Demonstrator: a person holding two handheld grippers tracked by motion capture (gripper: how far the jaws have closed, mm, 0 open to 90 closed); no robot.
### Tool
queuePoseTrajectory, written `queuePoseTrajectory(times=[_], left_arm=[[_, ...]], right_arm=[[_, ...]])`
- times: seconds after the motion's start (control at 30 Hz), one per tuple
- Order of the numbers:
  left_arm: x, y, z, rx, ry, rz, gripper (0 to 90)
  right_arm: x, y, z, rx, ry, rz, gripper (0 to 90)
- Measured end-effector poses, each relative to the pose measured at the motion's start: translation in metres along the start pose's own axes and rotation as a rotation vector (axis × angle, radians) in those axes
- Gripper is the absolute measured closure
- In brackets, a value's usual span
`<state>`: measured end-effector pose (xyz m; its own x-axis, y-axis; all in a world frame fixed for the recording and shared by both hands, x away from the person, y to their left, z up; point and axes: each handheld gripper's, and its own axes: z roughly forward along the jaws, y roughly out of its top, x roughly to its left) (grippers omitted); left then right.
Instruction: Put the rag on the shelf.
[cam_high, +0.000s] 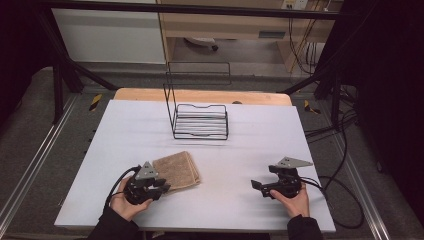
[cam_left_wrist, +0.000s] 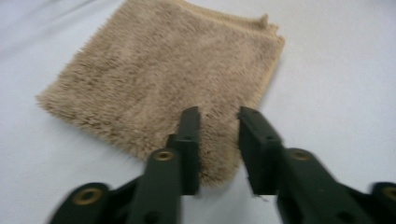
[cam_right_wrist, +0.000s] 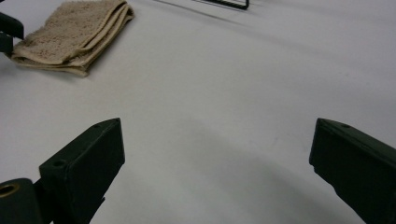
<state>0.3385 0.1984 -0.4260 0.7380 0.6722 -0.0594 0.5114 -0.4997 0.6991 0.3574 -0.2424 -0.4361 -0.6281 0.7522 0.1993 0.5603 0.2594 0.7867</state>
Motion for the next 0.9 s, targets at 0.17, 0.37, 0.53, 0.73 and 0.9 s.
queuePoseTrajectory(times=[0.17, 0.37, 0.53, 0.73, 0.9], left_arm=[[0.015, -0.002, -0.007, -0.051, 0.009, -0.044, 48.6], [0.029, -0.006, -0.012, -0.087, 0.024, -0.075, 30.5], [0.039, -0.008, -0.017, -0.112, 0.037, -0.101, 21.5], [0.047, -0.012, -0.018, -0.122, 0.040, -0.117, 14.5], [0.055, -0.016, -0.019, -0.129, 0.044, -0.131, 12.0]], right_arm=[[0.015, 0.010, 0.016, 0.013, 0.010, -0.014, 2.9], [0.033, 0.024, 0.036, 0.015, 0.032, -0.027, 2.7], [0.054, 0.037, 0.052, 0.013, 0.052, -0.055, 3.4], [0.082, 0.053, 0.080, 0.034, 0.071, -0.087, 5.4], [0.100, 0.065, 0.106, 0.058, 0.101, -0.109, 14.3]])
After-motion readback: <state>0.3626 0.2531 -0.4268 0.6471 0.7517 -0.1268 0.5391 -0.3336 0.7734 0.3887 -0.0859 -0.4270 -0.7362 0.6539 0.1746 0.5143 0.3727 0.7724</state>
